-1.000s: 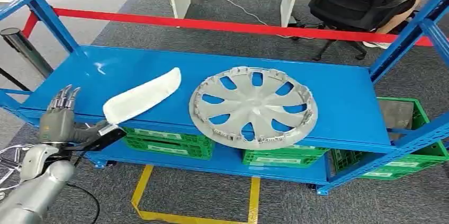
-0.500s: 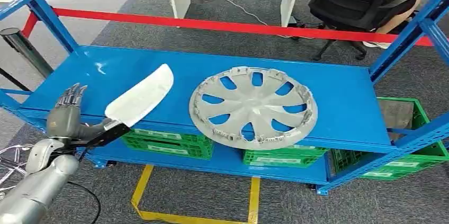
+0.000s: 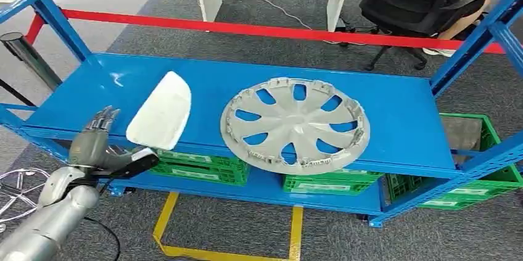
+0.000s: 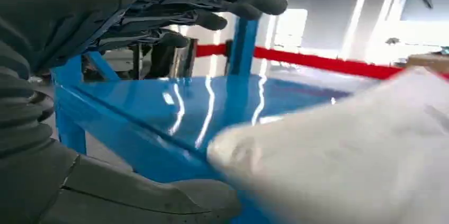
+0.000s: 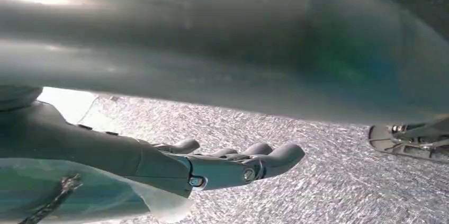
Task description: Take the parts from the cabinet and place them on the table.
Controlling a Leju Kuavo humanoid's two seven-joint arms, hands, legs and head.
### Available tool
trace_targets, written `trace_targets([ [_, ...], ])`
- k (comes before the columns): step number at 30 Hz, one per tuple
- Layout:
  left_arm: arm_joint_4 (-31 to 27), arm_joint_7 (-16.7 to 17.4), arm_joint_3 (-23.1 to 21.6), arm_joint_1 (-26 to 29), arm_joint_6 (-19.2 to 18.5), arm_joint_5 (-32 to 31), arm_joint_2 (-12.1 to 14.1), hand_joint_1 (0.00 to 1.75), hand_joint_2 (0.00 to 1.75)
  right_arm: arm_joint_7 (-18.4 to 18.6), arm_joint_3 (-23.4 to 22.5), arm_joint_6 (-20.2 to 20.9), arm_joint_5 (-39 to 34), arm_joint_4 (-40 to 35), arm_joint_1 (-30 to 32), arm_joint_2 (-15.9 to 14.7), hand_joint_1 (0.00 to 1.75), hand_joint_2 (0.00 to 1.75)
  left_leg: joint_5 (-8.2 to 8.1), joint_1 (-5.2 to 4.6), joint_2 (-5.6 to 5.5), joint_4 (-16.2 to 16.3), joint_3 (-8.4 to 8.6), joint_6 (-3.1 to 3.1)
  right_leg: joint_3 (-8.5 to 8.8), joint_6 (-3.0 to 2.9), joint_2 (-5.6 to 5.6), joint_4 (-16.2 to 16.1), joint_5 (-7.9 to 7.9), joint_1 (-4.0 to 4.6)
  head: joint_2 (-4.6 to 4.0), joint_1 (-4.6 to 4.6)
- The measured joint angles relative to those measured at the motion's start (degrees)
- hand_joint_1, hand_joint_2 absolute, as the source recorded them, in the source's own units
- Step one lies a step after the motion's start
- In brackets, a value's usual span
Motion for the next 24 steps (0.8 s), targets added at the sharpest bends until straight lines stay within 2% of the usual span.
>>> trace_targets([
  [12,-5.4,-0.5,-10.6,5.8,-2.3,-0.5,-2.2,0.0,1.75,-0.3,0.0,0.5,0.0,0.2,0.0,-0.3,0.0,0.0,0.0,-0.01,0.0,0.0,-0.01,0.0,0.0,0.0,-0.01,0.0,0.0,-0.01,0.0,0.02],
  [24,-6.6,0.5,-15.2,6.3,-1.9,-0.5,-2.2,0.0,1.75,-0.7,0.0,0.8,0.0,0.5,0.1,-0.7,0.0,0.0,0.0,-0.01,0.0,0.0,-0.01,0.0,0.0,0.0,-0.01,0.0,0.0,-0.01,0.0,0.04],
])
